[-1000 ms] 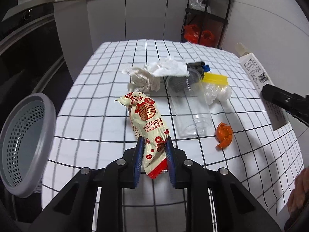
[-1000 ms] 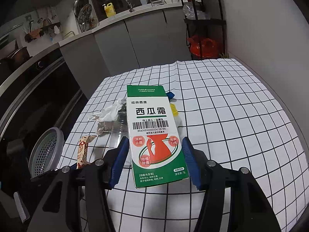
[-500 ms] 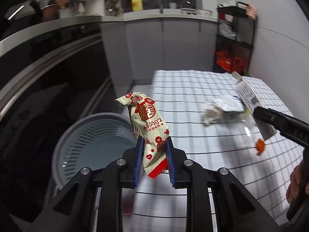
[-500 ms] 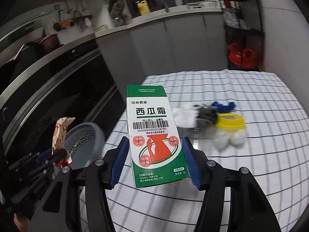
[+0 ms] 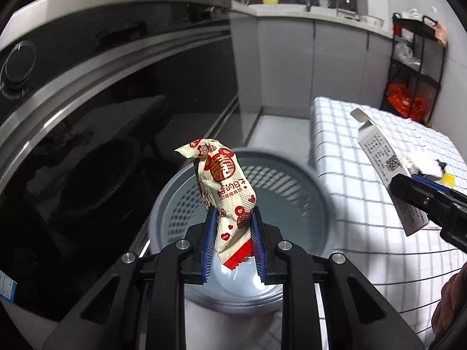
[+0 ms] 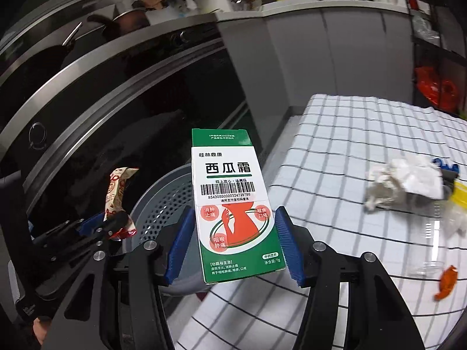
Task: Collect trash
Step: 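Drop the wrapper from the left tool into the gray basket while the right tool drops the box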
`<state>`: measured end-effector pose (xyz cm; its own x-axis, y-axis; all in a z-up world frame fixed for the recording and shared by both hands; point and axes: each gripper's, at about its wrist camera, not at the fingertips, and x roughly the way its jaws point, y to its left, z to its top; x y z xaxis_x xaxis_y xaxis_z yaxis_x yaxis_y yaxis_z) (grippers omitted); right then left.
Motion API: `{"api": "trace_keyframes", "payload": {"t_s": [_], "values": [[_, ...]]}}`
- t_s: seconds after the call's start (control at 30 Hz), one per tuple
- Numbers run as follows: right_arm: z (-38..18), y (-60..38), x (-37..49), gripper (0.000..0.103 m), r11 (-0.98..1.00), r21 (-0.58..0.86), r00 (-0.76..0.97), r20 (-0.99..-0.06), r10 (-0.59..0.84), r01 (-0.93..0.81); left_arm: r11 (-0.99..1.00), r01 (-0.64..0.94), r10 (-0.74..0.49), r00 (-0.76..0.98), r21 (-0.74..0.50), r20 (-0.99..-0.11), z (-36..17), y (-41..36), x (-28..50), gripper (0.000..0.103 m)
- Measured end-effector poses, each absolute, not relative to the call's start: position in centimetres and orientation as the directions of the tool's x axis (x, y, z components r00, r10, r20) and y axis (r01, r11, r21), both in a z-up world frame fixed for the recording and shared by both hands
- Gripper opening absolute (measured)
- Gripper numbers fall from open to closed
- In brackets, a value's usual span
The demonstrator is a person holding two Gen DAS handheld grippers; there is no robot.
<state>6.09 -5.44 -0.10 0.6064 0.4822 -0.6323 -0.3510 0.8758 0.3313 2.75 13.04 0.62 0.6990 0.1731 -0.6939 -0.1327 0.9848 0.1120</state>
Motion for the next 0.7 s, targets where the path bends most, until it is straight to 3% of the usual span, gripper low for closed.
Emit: {"api": "trace_keyframes", "payload": {"t_s": [0.3, 0.63, 0.7], "values": [[-3.1, 0.7, 7.8, 0.055, 0.845, 0.342, 0.492, -0.697, 0.521, -0.412, 0.984, -0.150, 0.173, 0.628, 0.100, -0.758, -1.2, 16.2, 4.4, 0.024], [-5.1, 1.8, 9.7, 0.056, 0.833, 0.357, 0.452, -0.714, 0.535, -0.422, 0.983, -0.170, 0.164, 0.617, 0.073, -0.769, -1.4, 17.5, 4.9, 0.031], [-5.3, 1.8, 9.9, 0.056, 0.830, 0.366, 0.449, -0.711, 0.541, -0.422, 0.982, -0.176, 0.163, 0.618, 0.067, -0.769, -1.4, 17.8, 4.8, 0.044]]}}
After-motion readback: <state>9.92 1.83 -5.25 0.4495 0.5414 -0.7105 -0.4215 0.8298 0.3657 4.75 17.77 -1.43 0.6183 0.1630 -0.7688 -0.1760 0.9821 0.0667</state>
